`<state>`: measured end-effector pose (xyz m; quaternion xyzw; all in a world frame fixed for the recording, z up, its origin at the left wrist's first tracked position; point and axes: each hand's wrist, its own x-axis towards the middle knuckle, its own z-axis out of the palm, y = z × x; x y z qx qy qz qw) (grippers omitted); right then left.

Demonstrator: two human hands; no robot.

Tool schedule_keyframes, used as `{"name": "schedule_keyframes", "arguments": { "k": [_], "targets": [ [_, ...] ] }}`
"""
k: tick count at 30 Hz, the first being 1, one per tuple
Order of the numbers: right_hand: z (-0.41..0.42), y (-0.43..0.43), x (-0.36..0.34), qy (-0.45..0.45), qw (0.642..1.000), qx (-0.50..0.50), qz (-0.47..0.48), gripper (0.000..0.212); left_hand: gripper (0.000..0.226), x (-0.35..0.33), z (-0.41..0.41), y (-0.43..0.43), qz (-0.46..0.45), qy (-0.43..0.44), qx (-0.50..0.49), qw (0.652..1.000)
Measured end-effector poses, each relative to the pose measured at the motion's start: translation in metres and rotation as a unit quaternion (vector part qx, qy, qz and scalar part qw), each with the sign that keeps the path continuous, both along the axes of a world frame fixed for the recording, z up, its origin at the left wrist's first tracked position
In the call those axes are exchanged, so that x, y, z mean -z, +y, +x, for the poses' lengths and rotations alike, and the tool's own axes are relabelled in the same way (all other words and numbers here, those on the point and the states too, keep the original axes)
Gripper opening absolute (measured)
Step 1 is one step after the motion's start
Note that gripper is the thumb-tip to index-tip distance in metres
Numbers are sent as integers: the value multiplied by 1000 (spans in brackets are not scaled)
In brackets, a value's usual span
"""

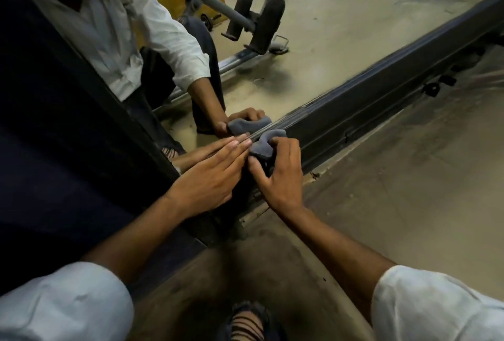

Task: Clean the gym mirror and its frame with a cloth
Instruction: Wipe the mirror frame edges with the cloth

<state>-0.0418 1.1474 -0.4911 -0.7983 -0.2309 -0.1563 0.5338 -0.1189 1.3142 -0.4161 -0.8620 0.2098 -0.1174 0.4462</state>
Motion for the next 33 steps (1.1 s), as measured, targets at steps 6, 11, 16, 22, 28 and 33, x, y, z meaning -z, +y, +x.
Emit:
{"name": "schedule_keyframes", "arguments": {
  "k": [6, 11, 16, 22, 28, 33],
  "targets": [
    [-5, 17, -14, 206, 956, 108, 180, 39, 89, 2, -2, -1, -39, 3, 13, 999],
    [-19, 22, -15, 213, 953, 81, 201, 49, 85, 5, -2, -1, -57, 0, 15, 998],
    [-15, 17, -10, 262, 928, 75, 254, 51, 79, 6, -3, 0, -89, 8, 21, 996],
    [-5, 29, -10, 385, 845, 133, 346, 37, 72, 5, -2, 2, -101, 26, 20, 994],
    [-63, 51, 0, 325, 902, 27, 282, 25, 69, 1, -3, 0, -110, 17, 33, 993],
    [-33, 36, -14, 287, 902, 93, 310, 22, 72, 4, -2, 1, -123, 27, 24, 992]
  ]
}}
